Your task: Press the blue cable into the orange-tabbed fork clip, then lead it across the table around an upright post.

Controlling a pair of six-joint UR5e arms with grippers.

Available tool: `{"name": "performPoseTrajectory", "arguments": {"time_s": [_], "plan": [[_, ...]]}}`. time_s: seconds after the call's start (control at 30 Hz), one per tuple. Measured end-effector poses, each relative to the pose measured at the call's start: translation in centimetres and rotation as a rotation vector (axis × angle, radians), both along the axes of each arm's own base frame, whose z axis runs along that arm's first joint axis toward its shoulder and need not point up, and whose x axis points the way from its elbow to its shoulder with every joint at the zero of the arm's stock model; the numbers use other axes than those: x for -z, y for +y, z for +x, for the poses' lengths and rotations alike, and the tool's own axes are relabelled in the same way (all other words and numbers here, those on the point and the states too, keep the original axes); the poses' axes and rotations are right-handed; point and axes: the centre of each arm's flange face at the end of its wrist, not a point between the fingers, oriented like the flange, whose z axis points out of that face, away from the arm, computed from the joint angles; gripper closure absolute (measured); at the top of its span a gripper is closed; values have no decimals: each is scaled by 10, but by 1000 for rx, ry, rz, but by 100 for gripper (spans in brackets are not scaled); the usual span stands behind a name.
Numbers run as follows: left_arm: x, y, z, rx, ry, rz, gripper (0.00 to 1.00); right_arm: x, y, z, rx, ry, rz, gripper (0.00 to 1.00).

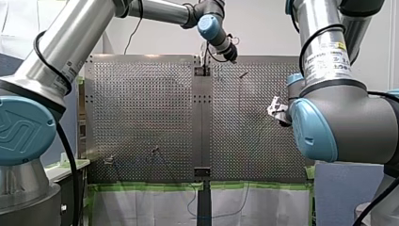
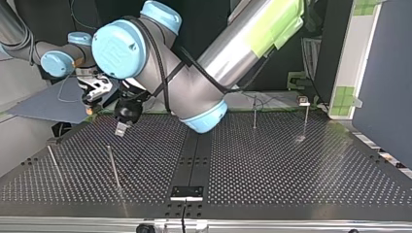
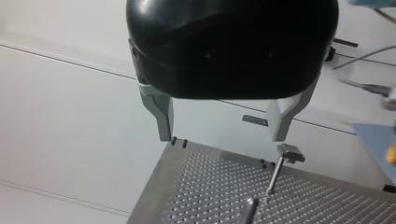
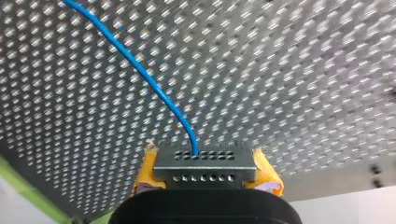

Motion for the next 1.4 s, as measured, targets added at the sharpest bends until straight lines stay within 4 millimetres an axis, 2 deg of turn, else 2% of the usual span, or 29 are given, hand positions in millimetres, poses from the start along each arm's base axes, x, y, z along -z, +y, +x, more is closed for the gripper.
{"name": "performPoseTrajectory", "arguments": {"time_s": [0.13,0.27,0.4,0.6,0.97,1.0,1.1,1.4], "plan": [[10,-3,-8,-1,15,20,1,-20,6,5,-6,1,-14,100],[21,-3,-13,1,29,36,1,-29,10,9,-12,-2,-16,100],[28,2,-13,-3,31,36,1,-37,13,13,-16,-20,-22,100],[42,9,-13,-17,47,52,1,-60,18,17,-14,-79,-45,100],[43,12,-10,-22,52,50,1,-116,41,16,-10,-167,-42,100],[43,13,-9,-23,53,49,1,-120,43,16,-11,-168,-41,97],[43,14,-7,-25,54,47,1,-133,51,18,-22,-169,-41,97],[43,20,0,-40,61,37,1,-166,86,21,-47,-170,-28,97]]}}
